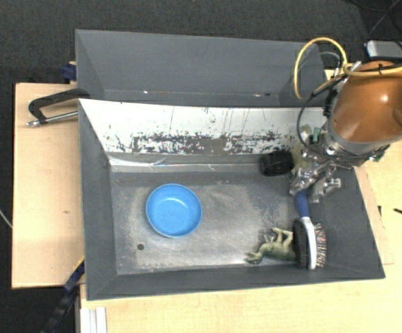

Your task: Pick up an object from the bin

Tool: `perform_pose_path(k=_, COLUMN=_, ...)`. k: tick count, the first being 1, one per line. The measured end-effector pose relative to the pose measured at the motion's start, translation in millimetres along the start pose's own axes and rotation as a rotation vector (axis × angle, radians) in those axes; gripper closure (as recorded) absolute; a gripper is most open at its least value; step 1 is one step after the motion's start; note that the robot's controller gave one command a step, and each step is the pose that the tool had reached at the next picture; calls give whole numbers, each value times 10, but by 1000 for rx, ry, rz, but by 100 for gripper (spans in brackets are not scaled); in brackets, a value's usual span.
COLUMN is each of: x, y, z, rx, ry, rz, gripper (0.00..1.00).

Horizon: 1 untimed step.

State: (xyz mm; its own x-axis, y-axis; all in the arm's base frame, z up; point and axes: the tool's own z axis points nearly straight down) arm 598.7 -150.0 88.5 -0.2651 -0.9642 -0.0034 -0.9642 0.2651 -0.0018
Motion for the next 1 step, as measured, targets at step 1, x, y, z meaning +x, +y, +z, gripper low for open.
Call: perform_pose_path(k=1, x=-5, y=78, z=-1369, rx=11, ry=1, rz=-45, gripper=100)
